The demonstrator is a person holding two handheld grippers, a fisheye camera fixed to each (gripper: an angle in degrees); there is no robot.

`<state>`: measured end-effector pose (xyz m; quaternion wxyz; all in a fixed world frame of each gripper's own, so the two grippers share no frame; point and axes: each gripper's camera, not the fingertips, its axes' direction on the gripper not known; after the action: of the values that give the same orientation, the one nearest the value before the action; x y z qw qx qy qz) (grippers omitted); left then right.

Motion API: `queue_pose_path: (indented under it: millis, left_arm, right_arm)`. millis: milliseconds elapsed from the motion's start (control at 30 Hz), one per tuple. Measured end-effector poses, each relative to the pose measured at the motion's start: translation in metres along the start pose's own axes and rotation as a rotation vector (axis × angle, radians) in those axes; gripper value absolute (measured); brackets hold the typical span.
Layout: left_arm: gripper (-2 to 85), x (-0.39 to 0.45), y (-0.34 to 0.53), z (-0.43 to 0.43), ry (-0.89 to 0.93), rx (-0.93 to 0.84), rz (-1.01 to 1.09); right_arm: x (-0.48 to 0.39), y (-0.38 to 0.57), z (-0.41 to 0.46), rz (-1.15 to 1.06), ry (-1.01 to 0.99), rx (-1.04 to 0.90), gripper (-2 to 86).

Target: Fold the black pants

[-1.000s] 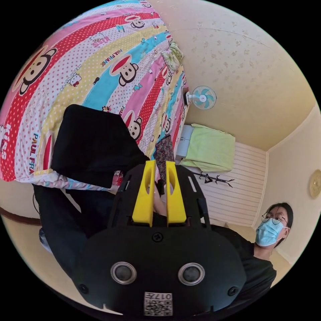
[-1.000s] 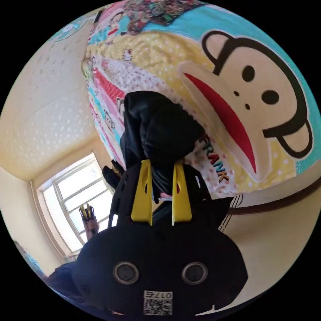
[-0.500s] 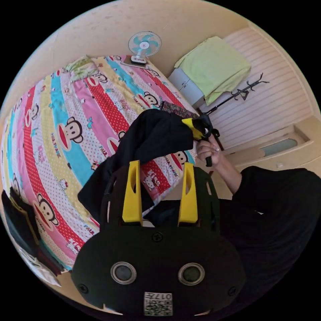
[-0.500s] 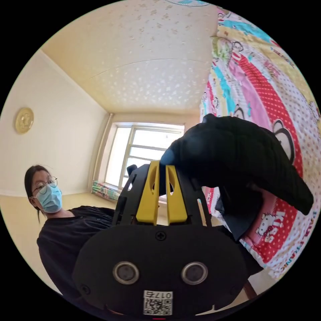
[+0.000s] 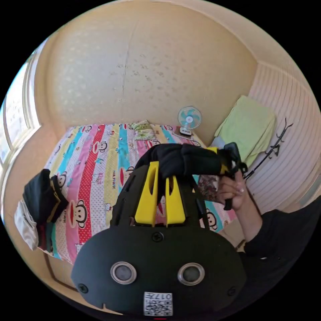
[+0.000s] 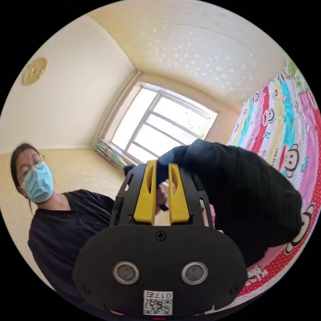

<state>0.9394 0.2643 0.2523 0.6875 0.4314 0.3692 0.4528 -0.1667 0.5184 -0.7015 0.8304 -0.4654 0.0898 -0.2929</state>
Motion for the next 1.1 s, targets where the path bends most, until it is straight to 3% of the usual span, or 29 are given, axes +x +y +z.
queue_pose_path:
  millis: [133,267,300,433,600,667,767,867,1000,1100]
  left_arm:
    - [-0.1,-0.012,0.007,-0.032,0.059,0.03,-0.068]
    - [-0.1,-0.013,0.023,-0.086,0.147,0.158,-0.098]
    - [-0.1,-0.011,0.024,-0.103,0.17,0.195,-0.089]
    - [0.0,0.003,0.023,-0.153,0.226,0.306,-0.035]
    - [0.0,0.015,0.015,-0.216,0.346,0.406,0.043]
    - [0.0,0.018,0.017,-0.237,0.357,0.415,0.086]
    - [0.1,0.012,0.032,-0.272,0.349,0.455,0.076]
    - [0.1,-0.006,0.046,-0.312,0.305,0.523,0.03]
    - [0.3,-0.032,0.051,-0.371,0.257,0.612,0.045]
    - [0.5,-0.038,0.035,-0.403,0.252,0.65,0.086]
  right_arm:
    - [-0.038,0.065,0.004,-0.165,0.249,0.058,8.9]
    - [-0.061,0.136,-0.005,-0.267,0.42,0.22,11.5]
    - [-0.062,0.156,-0.003,-0.287,0.538,0.233,12.8]
    - [-0.047,0.198,0.047,-0.346,0.889,0.084,18.1]
    - [-0.061,0.179,0.137,-0.483,0.997,0.049,25.7]
    - [-0.08,0.157,0.16,-0.573,0.966,0.118,26.0]
    - [-0.101,0.109,0.19,-0.714,0.739,0.073,22.3]
    - [-0.13,0.071,0.214,-0.85,0.566,0.042,10.3]
    - [-0.172,0.033,0.214,-0.877,0.276,0.21,7.4]
    - [-0.218,0.014,0.222,-0.946,0.25,0.315,6.9]
